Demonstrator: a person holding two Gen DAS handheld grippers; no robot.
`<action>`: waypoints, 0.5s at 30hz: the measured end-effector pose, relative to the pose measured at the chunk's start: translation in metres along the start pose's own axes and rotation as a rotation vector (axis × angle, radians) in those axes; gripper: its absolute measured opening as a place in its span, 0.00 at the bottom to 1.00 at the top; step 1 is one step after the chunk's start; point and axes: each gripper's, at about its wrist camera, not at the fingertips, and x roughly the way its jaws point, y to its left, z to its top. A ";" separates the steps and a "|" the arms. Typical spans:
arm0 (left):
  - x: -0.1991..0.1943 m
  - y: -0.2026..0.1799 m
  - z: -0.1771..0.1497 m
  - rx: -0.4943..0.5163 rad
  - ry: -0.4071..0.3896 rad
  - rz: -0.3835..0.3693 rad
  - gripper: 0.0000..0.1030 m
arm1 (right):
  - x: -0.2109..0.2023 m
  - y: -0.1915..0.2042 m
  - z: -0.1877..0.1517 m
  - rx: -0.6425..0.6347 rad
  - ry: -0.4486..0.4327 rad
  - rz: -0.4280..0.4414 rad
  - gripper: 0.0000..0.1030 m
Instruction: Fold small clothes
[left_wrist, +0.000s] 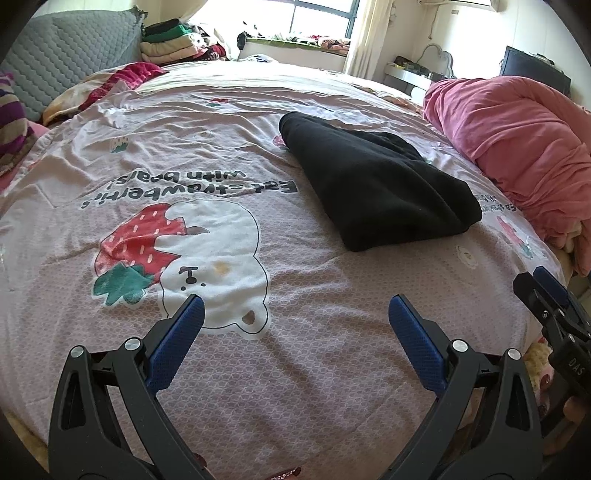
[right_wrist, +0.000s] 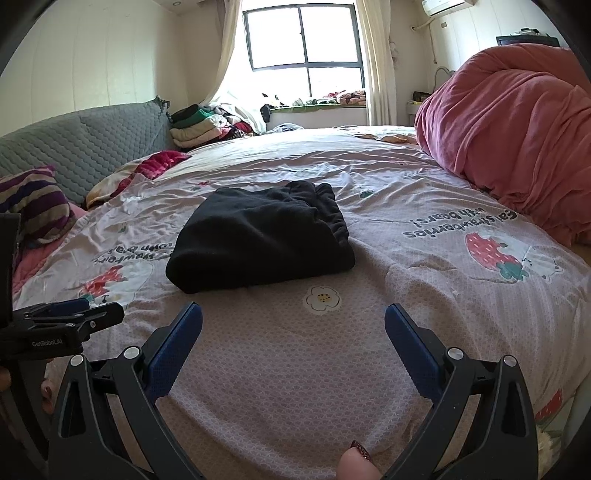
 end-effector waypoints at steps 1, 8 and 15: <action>0.000 0.000 0.000 0.001 -0.001 0.000 0.91 | 0.000 0.000 0.000 0.000 0.001 0.000 0.95; 0.000 0.000 0.000 0.008 0.001 0.010 0.91 | 0.000 -0.001 0.000 0.000 0.001 -0.003 0.96; 0.000 0.002 0.001 0.007 0.004 0.017 0.91 | 0.000 -0.003 -0.001 0.002 0.001 -0.002 0.95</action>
